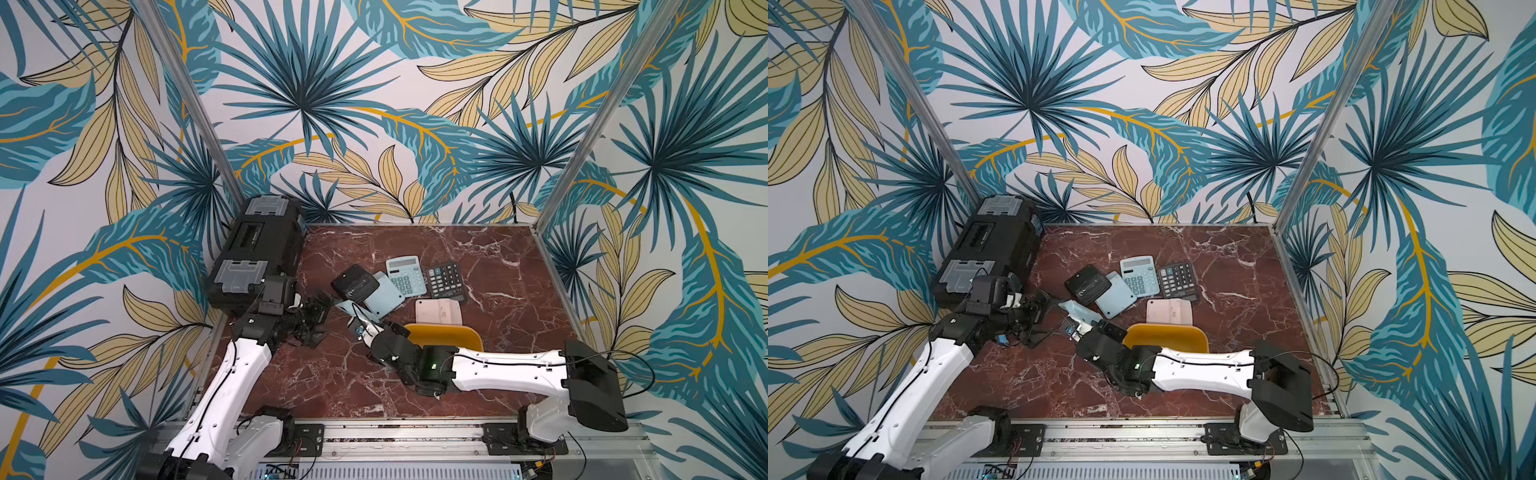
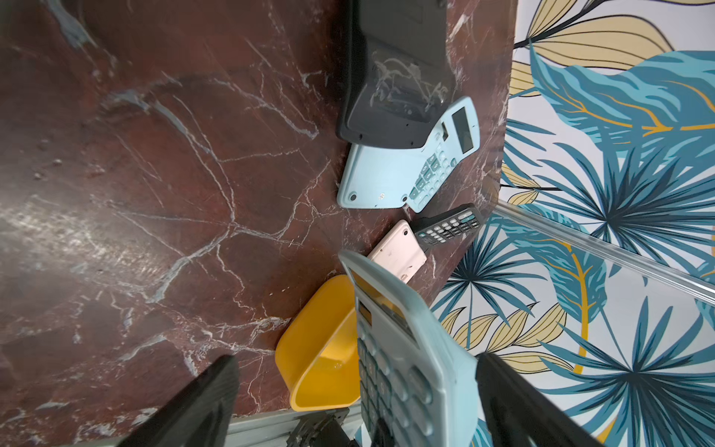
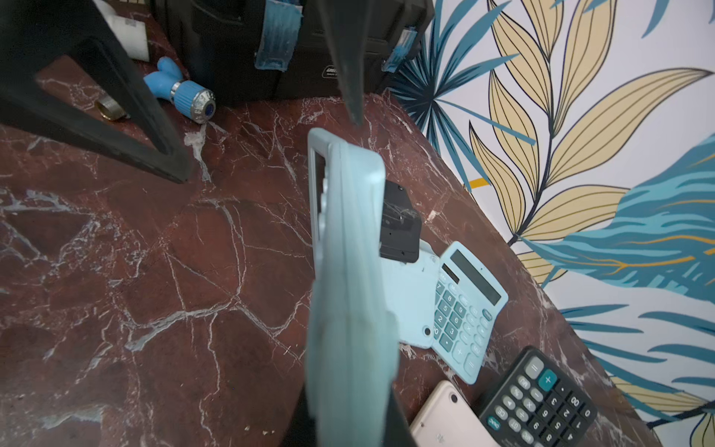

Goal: Put the calculator in the storage box
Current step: Pick up the calculator at the center of the board.

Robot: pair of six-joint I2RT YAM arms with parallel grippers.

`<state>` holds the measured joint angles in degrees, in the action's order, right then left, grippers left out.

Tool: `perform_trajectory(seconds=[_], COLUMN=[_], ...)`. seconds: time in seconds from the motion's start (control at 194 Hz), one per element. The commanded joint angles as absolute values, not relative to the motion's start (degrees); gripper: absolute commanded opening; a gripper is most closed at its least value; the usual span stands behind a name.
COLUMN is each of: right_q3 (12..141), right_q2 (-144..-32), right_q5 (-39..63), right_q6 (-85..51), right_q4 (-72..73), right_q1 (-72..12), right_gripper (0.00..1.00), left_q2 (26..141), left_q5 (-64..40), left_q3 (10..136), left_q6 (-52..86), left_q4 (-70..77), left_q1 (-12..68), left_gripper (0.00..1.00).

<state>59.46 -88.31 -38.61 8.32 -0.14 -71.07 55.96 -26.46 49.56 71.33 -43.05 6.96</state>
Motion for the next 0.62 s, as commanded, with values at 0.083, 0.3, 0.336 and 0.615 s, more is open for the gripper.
perform_trajectory(seconds=[0.083, 0.3, 0.336, 0.615], right_q3=[60.9, 60.56, 60.27, 56.86], right_q2=[-80.53, -71.31, -69.73, -58.81], right_q5=[-37.24, -29.45, -27.37, -8.56], right_q6=[-3.66, -12.68, -14.27, -24.56], right_q4=[-9.58, -21.4, -22.99, -32.52], right_q1=[-68.82, -64.44, -63.16, -50.69], right_gripper=[0.0, 0.0, 0.0, 0.0], left_q2=[52.21, 48.57, 48.13, 45.53], left_q5=[-19.31, -18.16, -18.87, -21.53], left_q3=[55.85, 54.36, 53.71, 45.64], left_q6=[64.06, 56.69, 55.59, 50.01], left_q4=[-48.3, -46.12, -44.97, -33.4], left_q1=[6.88, 7.0, 7.04, 11.77], left_gripper=[1.0, 1.0, 1.0, 1.0])
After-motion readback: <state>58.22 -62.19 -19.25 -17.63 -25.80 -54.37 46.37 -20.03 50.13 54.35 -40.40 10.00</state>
